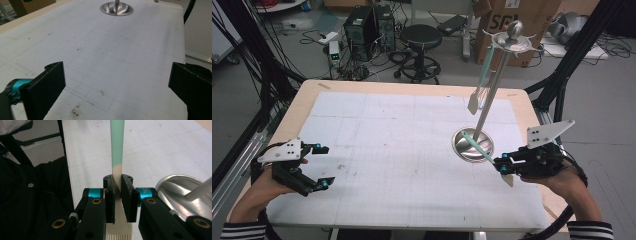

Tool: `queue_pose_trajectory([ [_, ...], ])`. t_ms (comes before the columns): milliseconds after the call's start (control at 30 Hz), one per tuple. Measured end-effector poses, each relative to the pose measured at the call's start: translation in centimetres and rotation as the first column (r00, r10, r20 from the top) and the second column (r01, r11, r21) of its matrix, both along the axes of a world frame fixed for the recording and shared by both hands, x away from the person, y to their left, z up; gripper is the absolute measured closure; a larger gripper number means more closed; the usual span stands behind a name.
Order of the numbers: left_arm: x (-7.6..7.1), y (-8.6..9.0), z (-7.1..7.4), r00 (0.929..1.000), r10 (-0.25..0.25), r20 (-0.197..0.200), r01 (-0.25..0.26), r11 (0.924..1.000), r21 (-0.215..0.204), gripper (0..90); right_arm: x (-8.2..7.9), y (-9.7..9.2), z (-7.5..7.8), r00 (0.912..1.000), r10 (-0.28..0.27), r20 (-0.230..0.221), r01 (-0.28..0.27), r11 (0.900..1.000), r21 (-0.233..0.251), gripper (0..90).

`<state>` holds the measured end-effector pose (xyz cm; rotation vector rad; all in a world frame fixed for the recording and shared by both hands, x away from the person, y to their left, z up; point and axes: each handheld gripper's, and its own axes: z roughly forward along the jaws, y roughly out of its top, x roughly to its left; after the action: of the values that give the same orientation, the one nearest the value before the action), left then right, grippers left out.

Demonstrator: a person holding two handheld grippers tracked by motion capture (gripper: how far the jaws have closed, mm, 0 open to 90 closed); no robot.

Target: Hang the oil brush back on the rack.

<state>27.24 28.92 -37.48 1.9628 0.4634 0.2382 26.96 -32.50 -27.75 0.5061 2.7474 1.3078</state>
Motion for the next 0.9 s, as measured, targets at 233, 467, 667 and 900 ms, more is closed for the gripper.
queue_pose_trajectory([
  [233,0.0,0.2,0.1,1.0000,0.006,0.001,-0.006,1.0000,-0.003,1.7,-0.1,-1.9,1.7,0.9996,-0.021,0.016,0.021,0.9997,0.013,81.8],
  [467,0.1,0.6,0.1,0.9999,0.017,0.000,-0.017,0.9998,-0.006,1.7,0.0,-3.9,3.7,0.9976,-0.053,0.045,0.050,0.9969,0.061,81.8],
  [667,0.2,0.7,0.0,0.9997,0.024,-0.002,-0.024,0.9996,-0.011,1.7,0.0,-5.7,5.3,0.9946,-0.091,0.051,0.085,0.9920,0.093,81.8],
  [900,0.3,0.8,0.0,0.9994,0.035,-0.004,-0.035,0.9994,-0.009,1.7,0.5,-7.5,7.3,0.9922,-0.120,0.032,0.116,0.9881,0.101,81.8],
])
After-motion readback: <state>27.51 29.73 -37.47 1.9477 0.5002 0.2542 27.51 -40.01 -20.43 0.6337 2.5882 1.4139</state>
